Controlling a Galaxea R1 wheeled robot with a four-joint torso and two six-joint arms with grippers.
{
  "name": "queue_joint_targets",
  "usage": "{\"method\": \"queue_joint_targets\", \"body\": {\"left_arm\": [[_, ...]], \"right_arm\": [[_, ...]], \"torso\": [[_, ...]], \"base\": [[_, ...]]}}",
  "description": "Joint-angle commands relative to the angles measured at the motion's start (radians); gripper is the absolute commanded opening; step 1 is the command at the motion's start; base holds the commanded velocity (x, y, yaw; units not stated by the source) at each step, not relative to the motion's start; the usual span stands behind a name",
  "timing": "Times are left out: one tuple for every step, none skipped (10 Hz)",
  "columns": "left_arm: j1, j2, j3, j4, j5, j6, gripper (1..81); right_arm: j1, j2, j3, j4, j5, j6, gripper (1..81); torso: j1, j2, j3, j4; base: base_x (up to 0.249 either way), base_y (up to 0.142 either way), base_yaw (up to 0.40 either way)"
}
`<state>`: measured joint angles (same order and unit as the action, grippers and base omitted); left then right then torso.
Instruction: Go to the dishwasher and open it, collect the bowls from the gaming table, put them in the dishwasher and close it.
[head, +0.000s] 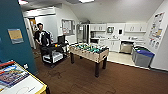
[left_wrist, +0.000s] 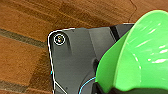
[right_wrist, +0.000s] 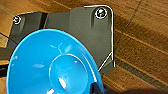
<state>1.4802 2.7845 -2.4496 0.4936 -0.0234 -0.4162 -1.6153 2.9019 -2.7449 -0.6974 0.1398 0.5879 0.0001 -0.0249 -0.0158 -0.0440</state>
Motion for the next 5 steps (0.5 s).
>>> {"method": "queue_joint_targets", "body": {"left_arm": [[-0.053,-0.018,0.004,-0.006,0.037,0.000,1.0],[-0.053,-0.018,0.004,-0.006,0.036,0.000,1.0],[-0.053,-0.017,0.004,-0.006,0.036,0.000,1.0],[-0.053,-0.017,0.004,-0.006,0.036,0.000,1.0],[-0.051,-0.018,0.004,-0.006,0.036,0.000,1.0]], "right_arm": [[0.041,-0.014,-0.010,-0.013,-0.037,-0.002,1.0],[0.041,-0.014,-0.010,-0.013,-0.037,-0.002,1.0],[0.039,-0.014,-0.011,-0.013,-0.037,-0.002,1.0],[0.039,-0.014,-0.015,-0.013,-0.037,-0.002,1.0],[0.039,-0.016,-0.015,-0.011,-0.035,-0.002,1.0]], "torso": [[0.000,0.000,0.000,0.000],[0.000,0.000,0.000,0.000],[0.000,0.000,0.000,0.000],[0.000,0.000,0.000,0.000],[0.000,0.000,0.000,0.000]], "base": [[0.000,0.000,-0.400],[0.000,0.000,-0.400],[0.000,0.000,-0.400],[0.000,0.000,-0.400],[0.000,0.000,-0.400]]}}
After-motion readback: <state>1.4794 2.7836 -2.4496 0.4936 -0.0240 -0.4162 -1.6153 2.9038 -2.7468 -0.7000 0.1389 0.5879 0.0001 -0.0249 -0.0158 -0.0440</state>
